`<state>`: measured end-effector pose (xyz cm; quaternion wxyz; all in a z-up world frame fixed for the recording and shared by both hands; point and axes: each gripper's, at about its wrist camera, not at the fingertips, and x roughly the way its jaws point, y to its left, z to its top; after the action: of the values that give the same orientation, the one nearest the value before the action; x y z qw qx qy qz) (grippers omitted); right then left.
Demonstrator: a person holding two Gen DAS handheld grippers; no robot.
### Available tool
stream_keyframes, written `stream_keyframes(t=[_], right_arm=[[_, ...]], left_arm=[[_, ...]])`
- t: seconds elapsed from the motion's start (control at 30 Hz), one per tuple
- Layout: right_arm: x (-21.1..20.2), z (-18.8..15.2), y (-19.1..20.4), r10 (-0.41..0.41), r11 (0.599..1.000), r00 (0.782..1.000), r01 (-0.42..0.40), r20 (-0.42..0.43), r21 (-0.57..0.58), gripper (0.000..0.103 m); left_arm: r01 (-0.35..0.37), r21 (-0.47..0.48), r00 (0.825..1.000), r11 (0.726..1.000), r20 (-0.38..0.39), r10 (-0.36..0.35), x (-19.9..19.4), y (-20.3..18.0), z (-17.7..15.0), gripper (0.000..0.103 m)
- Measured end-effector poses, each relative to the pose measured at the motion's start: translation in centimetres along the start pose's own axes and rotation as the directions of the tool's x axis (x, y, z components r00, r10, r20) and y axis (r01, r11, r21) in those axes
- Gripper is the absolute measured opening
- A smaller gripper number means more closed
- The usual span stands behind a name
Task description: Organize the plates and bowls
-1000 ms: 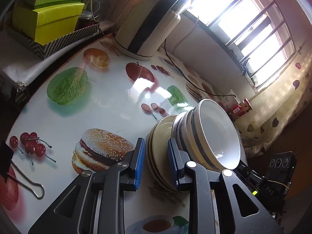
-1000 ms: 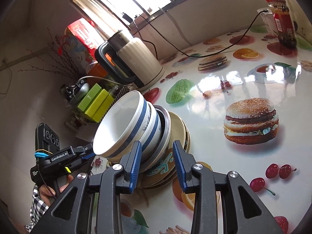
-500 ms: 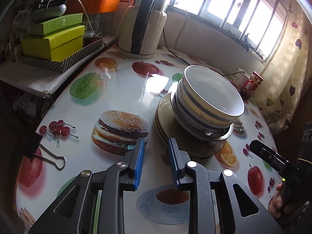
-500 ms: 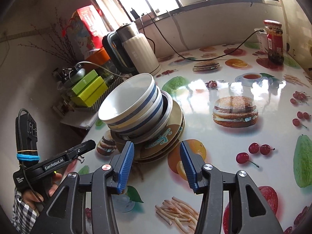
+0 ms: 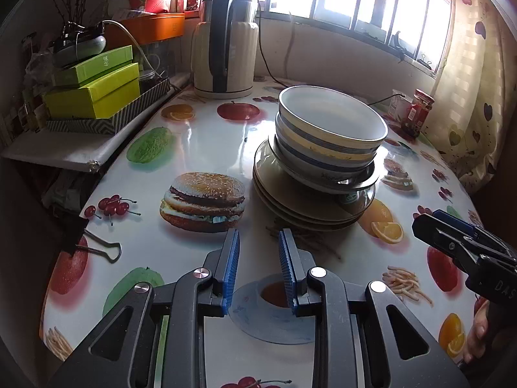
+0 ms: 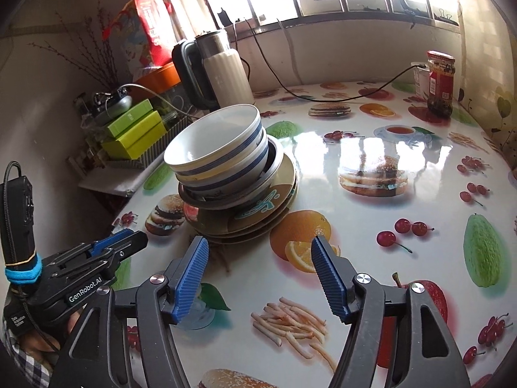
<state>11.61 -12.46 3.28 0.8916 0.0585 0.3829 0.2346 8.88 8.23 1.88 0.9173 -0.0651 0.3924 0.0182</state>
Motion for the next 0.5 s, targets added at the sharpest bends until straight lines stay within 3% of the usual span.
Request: stream_keyframes(t=[0.13,0.27,0.5], right_arm=[[0.5,-0.9,0.4,-0.054,0.998,0.998,0.054,-0.025,-0.014,0.068],[1.5,-2.2,0.9,-0.116,0.992,0.991,0.113,-0.066,-0.048,0.069],[3.2,-3.5,1.2,-0.159,0.986,0.979,0.151,-0.126,-0.069,0.069]], left_arm=[[-0.038,0.022,0.999,0.999,-0.01,0.038,0.5,-0.6,-1.1,0.026],[-0.029,0.007,0.998,1.0,-0.053,0.029,1.6,-0.8,-2.2,0.026],[-0.039,0.02,0.996,0.999,-0.082,0.041,2.8,-1.4,-3.2,0.026]])
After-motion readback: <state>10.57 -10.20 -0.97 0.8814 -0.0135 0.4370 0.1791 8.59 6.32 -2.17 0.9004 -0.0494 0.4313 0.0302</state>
